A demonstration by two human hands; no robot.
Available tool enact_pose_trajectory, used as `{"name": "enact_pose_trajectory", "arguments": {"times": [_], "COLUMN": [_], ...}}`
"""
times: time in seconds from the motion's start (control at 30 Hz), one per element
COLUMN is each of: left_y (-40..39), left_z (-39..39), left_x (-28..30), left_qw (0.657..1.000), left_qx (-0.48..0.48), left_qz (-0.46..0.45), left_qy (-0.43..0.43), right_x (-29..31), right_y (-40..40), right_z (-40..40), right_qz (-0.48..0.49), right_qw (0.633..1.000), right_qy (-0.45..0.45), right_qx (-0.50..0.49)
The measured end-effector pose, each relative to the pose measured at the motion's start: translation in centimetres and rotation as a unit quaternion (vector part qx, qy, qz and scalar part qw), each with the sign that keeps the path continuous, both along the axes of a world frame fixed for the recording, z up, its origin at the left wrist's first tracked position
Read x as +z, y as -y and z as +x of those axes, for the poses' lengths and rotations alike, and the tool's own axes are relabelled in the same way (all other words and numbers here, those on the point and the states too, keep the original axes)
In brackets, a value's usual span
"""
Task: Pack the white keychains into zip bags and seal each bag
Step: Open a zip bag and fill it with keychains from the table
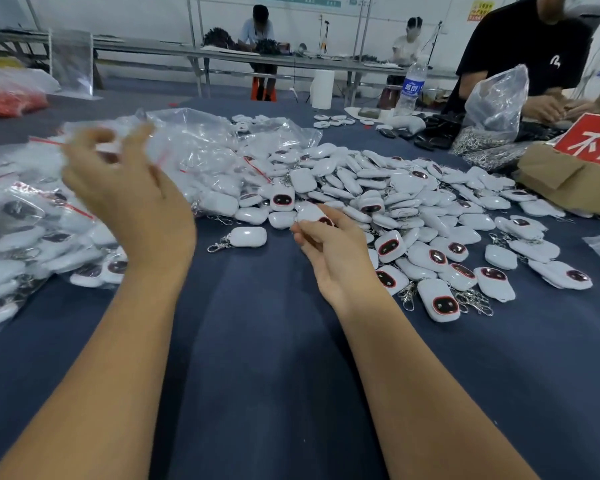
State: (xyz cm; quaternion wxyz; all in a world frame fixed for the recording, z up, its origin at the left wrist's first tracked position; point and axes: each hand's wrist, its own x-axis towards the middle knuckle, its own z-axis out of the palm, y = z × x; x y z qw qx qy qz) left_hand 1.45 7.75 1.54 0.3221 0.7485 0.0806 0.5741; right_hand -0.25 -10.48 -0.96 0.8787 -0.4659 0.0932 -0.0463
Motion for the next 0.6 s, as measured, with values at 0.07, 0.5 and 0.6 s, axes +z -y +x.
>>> {"name": "enact_pose_trajectory", "arguments": {"times": [0.07,0.5,0.6], "left_y": [1.0,3.5,4.1], "left_z": [0.3,0.8,0.7], "left_x": [-1.0,-3.6,-3.9], "left_qw": [0.971,0.898,0.880], "left_qx": [-0.088,-0.307,-0.327], "left_qz": [0.098,-0.056,-0.044], "left_qy": [-0.197,-0.309,-0.341], "right_x": [0.0,-1.1,-1.4], "right_y": [0.1,0.2,0.0], "right_z": [0.0,0.6,0.6], "right_qz": [0.002,-0.146,-0.148], "right_qw": [1.000,0.986,0.986], "right_qy": [0.013,0.072,0.068], "right_qx": [0.023,0.043,0.048]}}
